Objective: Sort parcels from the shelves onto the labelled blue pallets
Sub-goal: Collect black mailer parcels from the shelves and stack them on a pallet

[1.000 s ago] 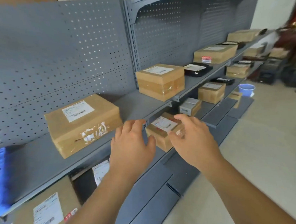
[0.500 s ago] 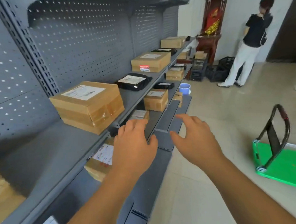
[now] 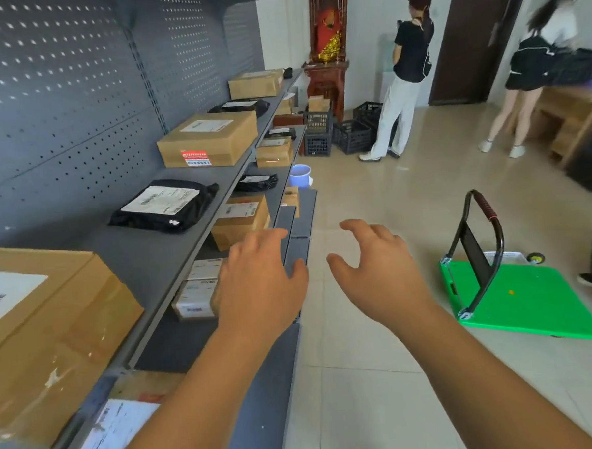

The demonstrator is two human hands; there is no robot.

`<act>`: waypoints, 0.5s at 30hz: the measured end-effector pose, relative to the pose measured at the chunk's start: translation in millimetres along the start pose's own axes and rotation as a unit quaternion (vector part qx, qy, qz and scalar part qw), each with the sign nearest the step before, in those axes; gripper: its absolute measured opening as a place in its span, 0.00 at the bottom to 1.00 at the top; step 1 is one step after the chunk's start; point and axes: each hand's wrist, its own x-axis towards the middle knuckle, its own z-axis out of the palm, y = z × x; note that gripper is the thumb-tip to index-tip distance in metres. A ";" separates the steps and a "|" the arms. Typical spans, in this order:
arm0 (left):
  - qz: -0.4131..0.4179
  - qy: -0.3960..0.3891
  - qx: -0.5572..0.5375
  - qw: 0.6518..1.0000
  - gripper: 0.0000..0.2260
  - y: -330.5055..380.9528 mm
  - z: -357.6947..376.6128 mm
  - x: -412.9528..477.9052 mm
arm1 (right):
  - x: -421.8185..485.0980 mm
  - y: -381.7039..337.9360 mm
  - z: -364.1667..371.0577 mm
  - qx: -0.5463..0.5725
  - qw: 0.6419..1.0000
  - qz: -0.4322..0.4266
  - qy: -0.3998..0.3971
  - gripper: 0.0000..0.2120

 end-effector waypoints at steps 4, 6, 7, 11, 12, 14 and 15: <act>0.008 0.003 0.011 1.000 0.19 14.1 30.9 52.8 | 57.0 25.5 6.2 0.005 1.000 0.005 0.003 0.26; 0.001 0.001 0.025 1.000 0.18 21.7 46.0 83.0 | 89.3 38.2 7.3 0.007 1.000 -0.003 0.002 0.26; -0.006 0.002 0.028 1.000 0.17 26.2 52.3 98.4 | 105.7 43.9 6.6 0.008 1.000 -0.008 0.000 0.25; -0.029 0.017 0.030 0.999 0.14 44.2 71.4 158.5 | 173.9 59.0 1.4 0.027 0.999 -0.035 -0.010 0.25; -0.036 0.025 0.028 0.999 0.14 46.6 75.8 171.9 | 190.0 61.5 2.0 0.035 0.998 -0.045 -0.016 0.25; -0.054 0.043 0.023 0.997 0.15 46.9 83.9 193.7 | 218.8 65.3 7.7 0.050 0.996 -0.069 -0.030 0.25; -0.063 0.049 0.025 0.997 0.17 45.0 87.3 202.6 | 231.2 66.5 12.5 0.057 0.994 -0.081 -0.038 0.25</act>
